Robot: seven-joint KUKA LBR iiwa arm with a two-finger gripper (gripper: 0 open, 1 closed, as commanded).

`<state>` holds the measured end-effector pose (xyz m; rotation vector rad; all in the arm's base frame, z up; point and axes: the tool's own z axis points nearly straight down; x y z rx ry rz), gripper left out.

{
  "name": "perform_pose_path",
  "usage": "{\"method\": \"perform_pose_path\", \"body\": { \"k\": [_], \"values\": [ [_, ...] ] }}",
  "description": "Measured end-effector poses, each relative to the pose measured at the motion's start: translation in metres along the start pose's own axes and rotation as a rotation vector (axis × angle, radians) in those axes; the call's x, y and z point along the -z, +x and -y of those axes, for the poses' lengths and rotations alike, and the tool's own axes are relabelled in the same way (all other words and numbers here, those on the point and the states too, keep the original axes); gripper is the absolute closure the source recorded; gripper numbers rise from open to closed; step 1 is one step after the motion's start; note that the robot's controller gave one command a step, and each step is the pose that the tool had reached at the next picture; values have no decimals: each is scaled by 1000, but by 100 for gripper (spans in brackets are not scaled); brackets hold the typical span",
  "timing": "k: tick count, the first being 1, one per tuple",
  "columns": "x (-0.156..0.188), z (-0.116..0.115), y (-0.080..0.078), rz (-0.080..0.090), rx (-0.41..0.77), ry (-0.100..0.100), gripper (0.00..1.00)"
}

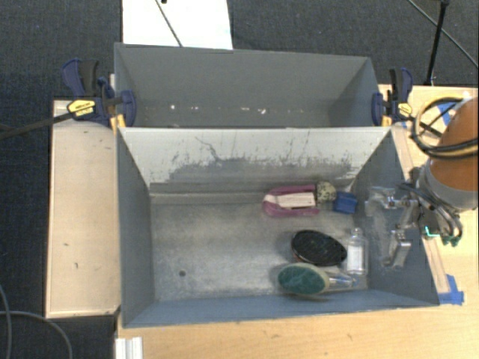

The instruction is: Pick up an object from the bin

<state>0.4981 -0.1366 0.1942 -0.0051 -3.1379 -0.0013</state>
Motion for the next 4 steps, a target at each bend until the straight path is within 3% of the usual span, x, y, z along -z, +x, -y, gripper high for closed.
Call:
{"method": "perform_pose_path", "body": {
  "k": [1, 2, 3, 4],
  "values": [
    [-116, -37, 2, 0, 19, -1, 0],
    [-123, -95, -17, 4, 59, 1, 0],
    [-124, -93, -16, 5, 60, 1, 100],
    [-123, -93, -18, 11, 63, 2, 0]
  ]
}}
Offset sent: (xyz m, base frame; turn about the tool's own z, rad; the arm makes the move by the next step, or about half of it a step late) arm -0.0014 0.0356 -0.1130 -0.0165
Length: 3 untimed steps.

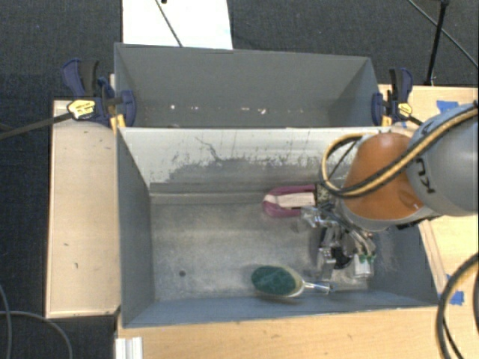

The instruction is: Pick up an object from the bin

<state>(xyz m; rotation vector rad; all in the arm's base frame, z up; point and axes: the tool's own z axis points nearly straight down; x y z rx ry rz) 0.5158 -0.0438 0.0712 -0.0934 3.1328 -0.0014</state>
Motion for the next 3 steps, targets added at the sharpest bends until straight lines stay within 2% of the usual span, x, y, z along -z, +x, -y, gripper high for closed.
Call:
{"method": "perform_pose_path", "body": {
  "k": [1, 2, 3],
  "values": [
    [2, 62, 37, 4, 299, 0, 0],
    [1, 61, 37, 2, 304, -1, 100],
    [119, 79, 4, 3, 267, 2, 100]
  ]
}}
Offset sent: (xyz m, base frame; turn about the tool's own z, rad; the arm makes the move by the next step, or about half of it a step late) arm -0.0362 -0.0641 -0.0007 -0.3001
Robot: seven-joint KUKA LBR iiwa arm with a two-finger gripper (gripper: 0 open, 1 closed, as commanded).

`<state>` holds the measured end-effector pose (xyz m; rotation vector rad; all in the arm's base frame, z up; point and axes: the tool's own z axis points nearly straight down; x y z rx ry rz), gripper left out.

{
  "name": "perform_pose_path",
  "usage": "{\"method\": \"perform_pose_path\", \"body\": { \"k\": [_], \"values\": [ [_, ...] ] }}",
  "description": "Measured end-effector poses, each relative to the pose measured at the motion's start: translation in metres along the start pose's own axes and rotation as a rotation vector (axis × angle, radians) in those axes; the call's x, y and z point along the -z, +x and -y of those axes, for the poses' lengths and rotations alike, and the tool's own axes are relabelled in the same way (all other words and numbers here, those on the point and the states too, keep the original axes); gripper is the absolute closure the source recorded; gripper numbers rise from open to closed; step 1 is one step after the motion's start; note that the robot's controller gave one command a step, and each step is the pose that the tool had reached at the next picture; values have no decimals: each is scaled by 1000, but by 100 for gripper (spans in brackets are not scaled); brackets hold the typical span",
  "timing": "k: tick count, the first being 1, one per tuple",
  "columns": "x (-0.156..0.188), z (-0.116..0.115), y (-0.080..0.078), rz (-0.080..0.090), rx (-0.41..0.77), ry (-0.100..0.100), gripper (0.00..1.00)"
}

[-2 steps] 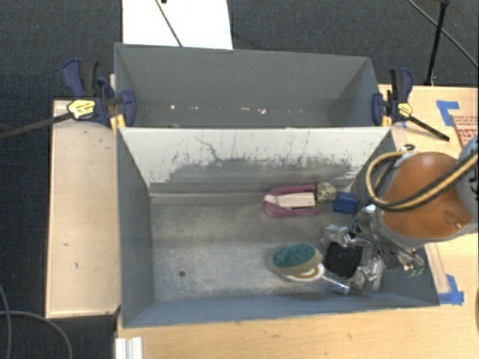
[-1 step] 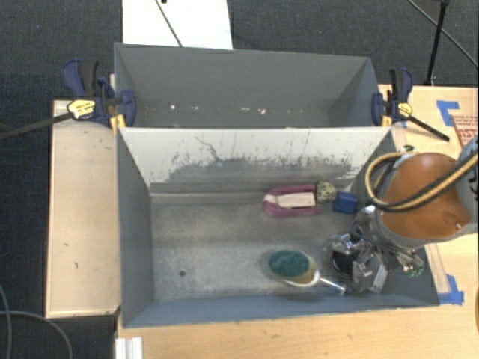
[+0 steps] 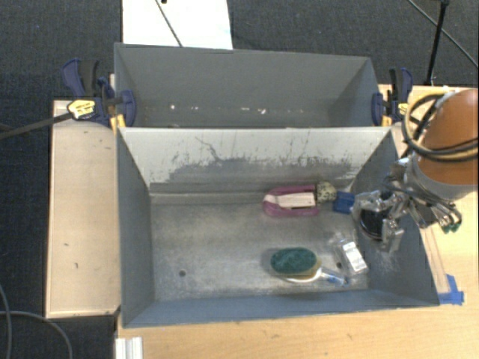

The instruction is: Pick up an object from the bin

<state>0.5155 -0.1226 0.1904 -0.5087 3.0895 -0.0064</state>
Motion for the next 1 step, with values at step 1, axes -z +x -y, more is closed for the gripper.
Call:
{"method": "perform_pose_path", "body": {
  "k": [1],
  "values": [
    [72, -40, -5, -2, 310, -4, 100]
  ]
}}
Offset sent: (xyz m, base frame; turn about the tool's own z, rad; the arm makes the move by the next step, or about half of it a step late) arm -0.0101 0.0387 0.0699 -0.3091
